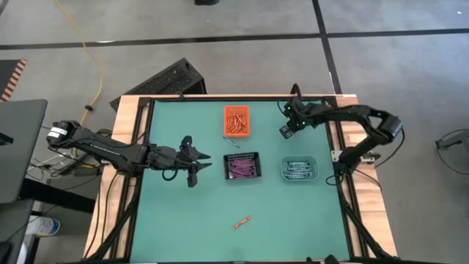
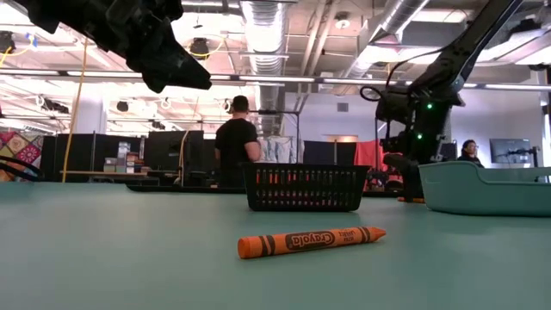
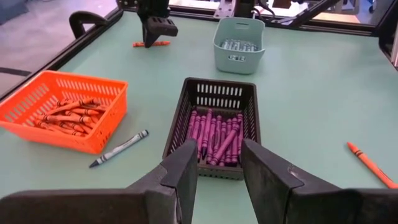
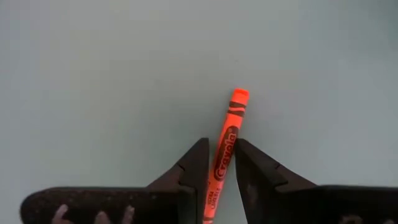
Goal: Sort crayons
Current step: Put the orange crayon into the orange bin
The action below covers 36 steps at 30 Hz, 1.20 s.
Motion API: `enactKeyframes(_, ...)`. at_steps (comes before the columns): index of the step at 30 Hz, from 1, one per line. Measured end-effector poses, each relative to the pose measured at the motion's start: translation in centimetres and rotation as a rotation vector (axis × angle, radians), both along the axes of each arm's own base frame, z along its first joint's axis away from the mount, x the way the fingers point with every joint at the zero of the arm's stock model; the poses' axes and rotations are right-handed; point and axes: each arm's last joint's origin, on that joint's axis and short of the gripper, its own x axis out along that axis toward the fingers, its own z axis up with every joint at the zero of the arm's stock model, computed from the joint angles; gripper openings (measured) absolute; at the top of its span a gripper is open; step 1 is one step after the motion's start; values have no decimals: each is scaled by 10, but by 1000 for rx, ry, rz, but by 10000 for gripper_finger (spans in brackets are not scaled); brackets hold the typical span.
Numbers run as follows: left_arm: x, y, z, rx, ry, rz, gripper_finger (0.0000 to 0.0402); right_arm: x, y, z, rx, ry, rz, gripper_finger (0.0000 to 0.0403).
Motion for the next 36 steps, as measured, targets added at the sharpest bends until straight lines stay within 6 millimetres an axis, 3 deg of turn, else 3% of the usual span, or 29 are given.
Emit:
enactKeyframes(4,0,0,-1,2,11,0,112,0,0,-4,21,12,20,86)
enactKeyframes(11,-2,0,-5,-9,48,4,112,1,1,4,-15,-27,6,9)
enactKeyframes(21,-7,-8,-16,-55,85,-35,112,16,15,37,-136,-213,66,3)
enactKeyframes(27,-16,-13,-35,-101,24,-24,112,47,36,74,-190,-470,184,3)
enactKeyframes(30,-21,-15,-43,-131,-19,-27,112,68,46,89,-172,-627,134,3)
enactKeyframes(36,-27,-21,-51,-182,-69,-56,112,118,50,98,-94,-695,113,3)
